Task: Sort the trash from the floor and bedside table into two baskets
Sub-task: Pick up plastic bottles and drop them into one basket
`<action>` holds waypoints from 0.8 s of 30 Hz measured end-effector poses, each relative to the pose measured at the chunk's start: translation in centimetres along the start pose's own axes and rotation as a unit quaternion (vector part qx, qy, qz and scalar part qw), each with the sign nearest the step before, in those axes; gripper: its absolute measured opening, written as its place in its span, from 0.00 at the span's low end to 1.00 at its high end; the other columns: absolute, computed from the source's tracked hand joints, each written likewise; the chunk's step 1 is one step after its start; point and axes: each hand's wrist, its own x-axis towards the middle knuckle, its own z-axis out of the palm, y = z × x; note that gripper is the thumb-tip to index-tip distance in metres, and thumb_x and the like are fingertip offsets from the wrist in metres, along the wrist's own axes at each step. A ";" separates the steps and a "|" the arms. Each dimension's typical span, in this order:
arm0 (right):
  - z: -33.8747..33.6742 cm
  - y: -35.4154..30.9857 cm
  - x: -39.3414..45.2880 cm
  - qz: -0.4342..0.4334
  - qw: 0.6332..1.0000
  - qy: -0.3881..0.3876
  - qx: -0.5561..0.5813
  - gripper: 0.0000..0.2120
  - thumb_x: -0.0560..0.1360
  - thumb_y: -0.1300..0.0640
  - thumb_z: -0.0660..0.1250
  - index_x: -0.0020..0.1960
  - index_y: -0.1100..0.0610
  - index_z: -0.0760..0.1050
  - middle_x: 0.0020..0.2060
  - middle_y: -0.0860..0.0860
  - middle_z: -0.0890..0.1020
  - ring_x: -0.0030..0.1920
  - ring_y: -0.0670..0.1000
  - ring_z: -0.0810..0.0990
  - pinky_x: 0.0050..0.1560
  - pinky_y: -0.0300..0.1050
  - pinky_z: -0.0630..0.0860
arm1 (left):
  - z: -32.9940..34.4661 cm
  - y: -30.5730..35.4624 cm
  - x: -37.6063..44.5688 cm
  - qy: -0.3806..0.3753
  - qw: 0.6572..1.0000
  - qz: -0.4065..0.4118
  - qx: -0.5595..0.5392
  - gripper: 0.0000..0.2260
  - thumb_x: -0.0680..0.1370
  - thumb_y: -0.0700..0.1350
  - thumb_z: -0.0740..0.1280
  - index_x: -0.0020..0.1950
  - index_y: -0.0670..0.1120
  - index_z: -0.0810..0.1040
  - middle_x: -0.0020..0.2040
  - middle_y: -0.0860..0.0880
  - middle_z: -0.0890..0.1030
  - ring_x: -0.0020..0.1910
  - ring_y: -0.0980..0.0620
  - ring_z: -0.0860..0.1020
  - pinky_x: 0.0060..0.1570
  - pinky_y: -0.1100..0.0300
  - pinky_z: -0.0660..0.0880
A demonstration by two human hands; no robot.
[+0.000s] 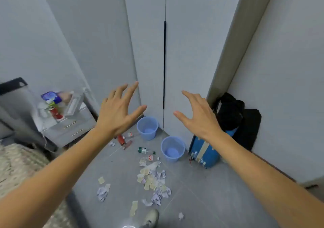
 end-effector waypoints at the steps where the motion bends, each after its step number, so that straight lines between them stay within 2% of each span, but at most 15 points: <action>1: 0.8 -0.7 -0.6 -0.020 1.000 -0.017 0.006 0.35 0.78 0.35 0.65 0.81 0.44 0.57 0.73 0.48 0.69 0.73 0.54 0.68 0.69 0.59 0.71 | -0.2 -0.5 -2.0 -0.008 1.000 -0.018 -0.004 0.36 0.77 0.72 0.51 0.82 0.59 0.54 0.77 0.43 0.67 0.71 0.40 0.70 0.64 0.41 0.72; 6: 4.9 -3.1 -4.1 -0.083 0.993 -0.082 0.022 0.35 0.78 0.36 0.66 0.80 0.45 0.60 0.72 0.46 0.69 0.70 0.51 0.68 0.66 0.53 0.72 | -0.1 -3.1 -10.6 0.015 0.995 -0.085 0.043 0.36 0.78 0.73 0.50 0.83 0.59 0.53 0.76 0.45 0.68 0.72 0.42 0.69 0.63 0.41 0.73; 12: 7.4 -5.0 -4.8 -0.124 0.985 -0.115 0.034 0.35 0.78 0.36 0.67 0.80 0.44 0.60 0.71 0.45 0.70 0.69 0.50 0.68 0.64 0.54 0.74 | -0.9 -4.8 -15.2 0.031 0.989 -0.144 0.034 0.36 0.78 0.73 0.51 0.83 0.59 0.52 0.76 0.47 0.68 0.71 0.44 0.70 0.63 0.43 0.72; 18: 10.1 -7.3 -3.5 -0.141 0.980 -0.137 0.026 0.35 0.77 0.34 0.65 0.80 0.44 0.60 0.70 0.44 0.71 0.68 0.50 0.70 0.64 0.52 0.74 | -0.5 -7.9 -16.4 0.045 0.982 -0.181 0.023 0.35 0.79 0.71 0.53 0.83 0.59 0.53 0.75 0.48 0.69 0.70 0.45 0.70 0.62 0.43 0.73; 24: 14.0 -10.1 0.3 -0.149 0.977 -0.153 0.019 0.35 0.77 0.36 0.67 0.80 0.44 0.61 0.70 0.45 0.71 0.69 0.50 0.70 0.65 0.55 0.75 | 0.8 -13.6 -14.9 0.050 0.978 -0.205 0.006 0.35 0.78 0.71 0.53 0.83 0.59 0.52 0.73 0.50 0.69 0.68 0.46 0.71 0.61 0.44 0.74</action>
